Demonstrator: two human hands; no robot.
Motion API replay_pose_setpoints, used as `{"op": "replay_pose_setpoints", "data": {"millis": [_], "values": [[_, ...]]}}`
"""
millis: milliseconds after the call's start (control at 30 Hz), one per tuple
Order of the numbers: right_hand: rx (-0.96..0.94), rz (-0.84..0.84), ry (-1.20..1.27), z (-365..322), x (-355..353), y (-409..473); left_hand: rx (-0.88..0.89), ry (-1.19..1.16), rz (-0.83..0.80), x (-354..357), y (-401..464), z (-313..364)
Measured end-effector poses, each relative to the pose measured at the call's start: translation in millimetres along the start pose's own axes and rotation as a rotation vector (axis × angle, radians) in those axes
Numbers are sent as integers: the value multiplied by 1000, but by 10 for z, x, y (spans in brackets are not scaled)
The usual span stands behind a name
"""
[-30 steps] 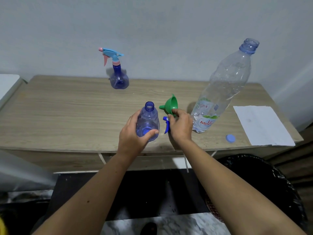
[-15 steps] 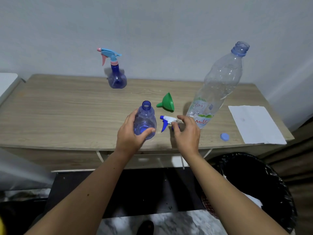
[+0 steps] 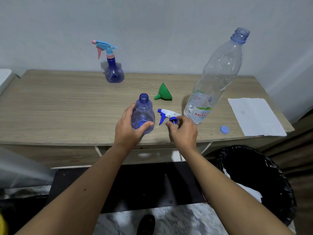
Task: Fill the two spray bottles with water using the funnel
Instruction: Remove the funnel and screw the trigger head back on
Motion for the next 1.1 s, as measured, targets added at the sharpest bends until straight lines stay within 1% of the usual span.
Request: {"op": "replay_pose_setpoints", "data": {"millis": [267,400,633,900,1033,1100], "values": [[31,17,36,-51,-34,-5,-6,-3,-4,-4,-10,-2],[49,60,149,-96,-157,-99,-10,-4,1,-9,-19,24],[-6,124,327,-371,-495,-51,-33,-8,-6,-20,-33,47],[-107,-5,703,-961,-755,107,-49,-26,-29,-48,-54,93],[-195,-74,901,-1330,-886,153,-46,-30,-41,-53,-57,104],[-236,-112,959,-1482,-921,178,-44,-31,-46,-52,-59,108]]}}
Point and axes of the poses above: each hand's wrist, its own y-axis towards the middle knuckle, its own x-axis out of the palm, z = x × y, the point moved 4 cm from there along y, towards the middle knuckle, and after that the axes turned 3 degrees about -x, right-handed, at the moved point
